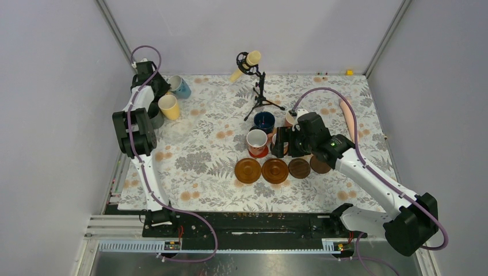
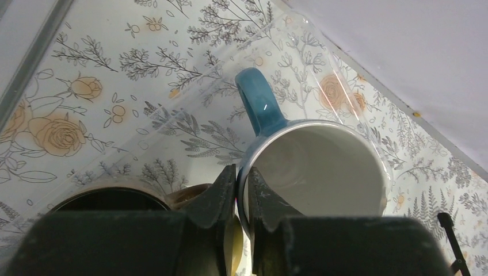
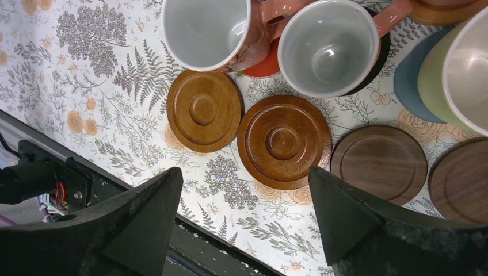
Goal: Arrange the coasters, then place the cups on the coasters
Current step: Pick up the cup at the corner of the board, then place the cup on the coaster.
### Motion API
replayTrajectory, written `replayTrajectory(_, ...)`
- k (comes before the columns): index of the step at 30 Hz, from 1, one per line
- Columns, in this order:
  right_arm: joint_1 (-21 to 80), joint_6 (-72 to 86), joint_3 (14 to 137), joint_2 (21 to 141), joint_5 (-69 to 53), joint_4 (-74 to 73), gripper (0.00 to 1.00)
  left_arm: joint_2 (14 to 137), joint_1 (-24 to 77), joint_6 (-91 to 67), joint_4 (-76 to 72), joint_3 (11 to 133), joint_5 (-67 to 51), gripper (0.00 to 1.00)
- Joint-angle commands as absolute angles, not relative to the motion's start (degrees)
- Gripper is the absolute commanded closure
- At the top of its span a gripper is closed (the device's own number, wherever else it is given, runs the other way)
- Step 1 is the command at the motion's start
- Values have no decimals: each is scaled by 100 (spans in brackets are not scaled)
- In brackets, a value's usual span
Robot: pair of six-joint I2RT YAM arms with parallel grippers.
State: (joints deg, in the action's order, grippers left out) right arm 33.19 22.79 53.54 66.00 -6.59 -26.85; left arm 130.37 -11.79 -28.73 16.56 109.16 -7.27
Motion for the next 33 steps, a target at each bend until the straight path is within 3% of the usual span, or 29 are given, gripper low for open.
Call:
replayTrajectory(1, 3295, 2250, 5557, 6588, -486, -2658, 12, 12346, -1179, -3137, 1130, 11282, -1166, 100)
replayTrajectory(16, 3296, 2434, 5690, 6051, -85, -2971, 16, 10777, -894, -3263, 1615, 10445, -970, 100)
replayTrajectory(27, 3298, 2953, 5415, 5406, -141, -3085, 23, 8534, -42, -3109, 2735, 8641, -430, 100)
replayTrajectory(33, 3304, 3602, 5156, 5301, -483, -2930, 26, 7510, 1023, -2317, 3804, 8107, 69, 100)
